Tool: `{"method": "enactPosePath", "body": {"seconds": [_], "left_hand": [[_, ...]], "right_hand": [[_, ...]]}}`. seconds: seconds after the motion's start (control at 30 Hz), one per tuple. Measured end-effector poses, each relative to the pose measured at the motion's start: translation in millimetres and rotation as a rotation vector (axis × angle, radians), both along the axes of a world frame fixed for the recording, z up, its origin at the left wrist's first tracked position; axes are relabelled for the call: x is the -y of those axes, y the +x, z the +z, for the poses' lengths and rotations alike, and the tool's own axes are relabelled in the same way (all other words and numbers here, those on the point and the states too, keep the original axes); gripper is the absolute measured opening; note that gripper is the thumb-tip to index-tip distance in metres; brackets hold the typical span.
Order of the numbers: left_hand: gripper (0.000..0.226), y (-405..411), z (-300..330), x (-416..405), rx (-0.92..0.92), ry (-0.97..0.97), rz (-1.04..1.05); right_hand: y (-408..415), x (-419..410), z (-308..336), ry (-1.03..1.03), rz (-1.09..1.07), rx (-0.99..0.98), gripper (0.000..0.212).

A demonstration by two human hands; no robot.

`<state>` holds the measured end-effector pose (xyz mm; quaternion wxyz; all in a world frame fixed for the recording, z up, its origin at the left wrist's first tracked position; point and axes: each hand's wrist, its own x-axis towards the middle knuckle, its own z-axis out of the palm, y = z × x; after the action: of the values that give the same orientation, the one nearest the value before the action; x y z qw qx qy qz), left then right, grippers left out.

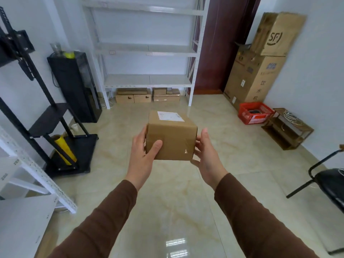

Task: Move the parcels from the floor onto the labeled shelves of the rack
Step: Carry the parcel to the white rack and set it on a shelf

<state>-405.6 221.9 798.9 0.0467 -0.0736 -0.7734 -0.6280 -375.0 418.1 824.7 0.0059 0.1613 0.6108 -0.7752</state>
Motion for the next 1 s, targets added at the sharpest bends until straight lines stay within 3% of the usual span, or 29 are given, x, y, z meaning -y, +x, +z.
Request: {"method": "enactPosePath", "body": {"seconds": [0.13, 0.27, 0.33, 0.4, 0.47, 0.53, 0.67, 0.77, 1.0], "left_hand": [[0.083, -66.6, 2.5, -17.6, -0.171, -0.206, -0.026], [0.089, -141.7, 9.0, -38.9, -0.196, -0.301, -0.056], [0.087, -179.2, 17.5, -49.7, -0.087, -0.129, -0.099], [0.082, -215.9, 31.5, -55.5, 0.086, 0.173, -0.091], [0.073, -258.3, 40.4, -51.5, 0.283, 0.42, -0.06], [0.056, -302.5, 42.1, -38.4, 0.451, 0.548, -0.08], [0.059, -386.9, 31.7, -9.5, 0.476, 0.586, -0.089], [0.054, -451.6, 18.8, 11.4, 0.428, 0.605, -0.01], [0.061, -627.8, 5.1, 76.6, 0.302, 0.633, 0.05]], "right_hand": [[-67.7, -15.9, -7.9, -0.223, 0.067, 0.085, 0.077], [-153.0, -33.2, -20.5, -0.343, 0.016, 0.13, 0.066], [-199.0, -45.8, -24.1, -0.363, -0.002, 0.157, 0.065], [-243.3, -55.8, -27.0, -0.367, -0.015, 0.147, 0.064], [-288.3, -57.5, -26.4, -0.275, 0.001, 0.086, 0.058], [-330.9, -47.5, -22.0, -0.116, 0.023, 0.012, 0.052], [-416.1, -11.4, -17.7, 0.116, 0.103, -0.164, 0.07], [-480.9, 14.4, -23.0, 0.149, 0.225, -0.242, 0.074], [-657.1, 60.5, -26.0, 0.11, 0.308, -0.131, 0.071]]}}
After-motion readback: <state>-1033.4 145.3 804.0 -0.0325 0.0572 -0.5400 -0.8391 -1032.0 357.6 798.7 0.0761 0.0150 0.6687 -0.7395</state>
